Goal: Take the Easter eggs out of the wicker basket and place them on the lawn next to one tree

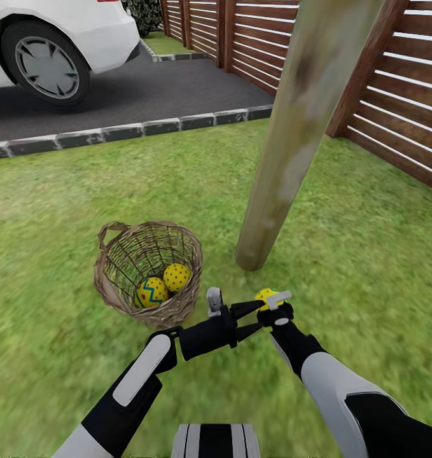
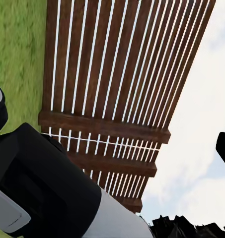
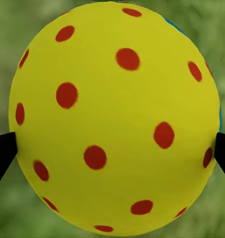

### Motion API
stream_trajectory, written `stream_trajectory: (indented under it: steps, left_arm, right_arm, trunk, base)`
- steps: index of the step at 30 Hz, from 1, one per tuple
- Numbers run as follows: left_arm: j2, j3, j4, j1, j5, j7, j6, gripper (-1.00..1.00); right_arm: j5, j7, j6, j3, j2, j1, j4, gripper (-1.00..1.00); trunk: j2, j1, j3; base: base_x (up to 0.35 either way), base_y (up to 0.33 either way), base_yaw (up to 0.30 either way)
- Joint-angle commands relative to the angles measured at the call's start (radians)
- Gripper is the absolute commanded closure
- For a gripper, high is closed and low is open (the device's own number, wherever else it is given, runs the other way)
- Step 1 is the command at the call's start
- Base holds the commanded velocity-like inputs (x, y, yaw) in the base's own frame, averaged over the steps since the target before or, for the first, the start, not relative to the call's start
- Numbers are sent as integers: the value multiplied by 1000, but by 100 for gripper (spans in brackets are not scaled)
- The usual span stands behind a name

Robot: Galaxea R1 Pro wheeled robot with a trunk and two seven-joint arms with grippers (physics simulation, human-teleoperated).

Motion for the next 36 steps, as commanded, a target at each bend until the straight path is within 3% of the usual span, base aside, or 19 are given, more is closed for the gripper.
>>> stream_trajectory:
  steps: [1,10,17,29,36]
  left_arm:
    - [0,0,1,0,0,-3,3,-100]
    - [-2,-12,-1,0,1,-3,3,-100]
    - [-2,-12,-1,0,1,-3,3,-100]
    - [-1,-12,-1,0,2,-3,3,-100]
    - [-1,-12,0,0,2,-4,3,-100]
  right_arm:
    - [9,-4,13,3,0,0,-7,100]
    - [7,1,24,2,0,-2,-10,100]
    - [6,2,24,2,0,-3,-10,100]
    - [7,7,25,2,3,-3,-9,100]
    - [7,9,70,2,3,-3,-9,100]
  trunk:
    - [-1,0,-5]
    - [-2,3,-32]
    - [-2,3,-32]
    - [-3,6,-51]
    - [-4,7,-63]
  base:
    - [0,0,0]
    - [0,0,0]
    - [0,0,0]
    - [0,0,0]
    - [0,0,0]
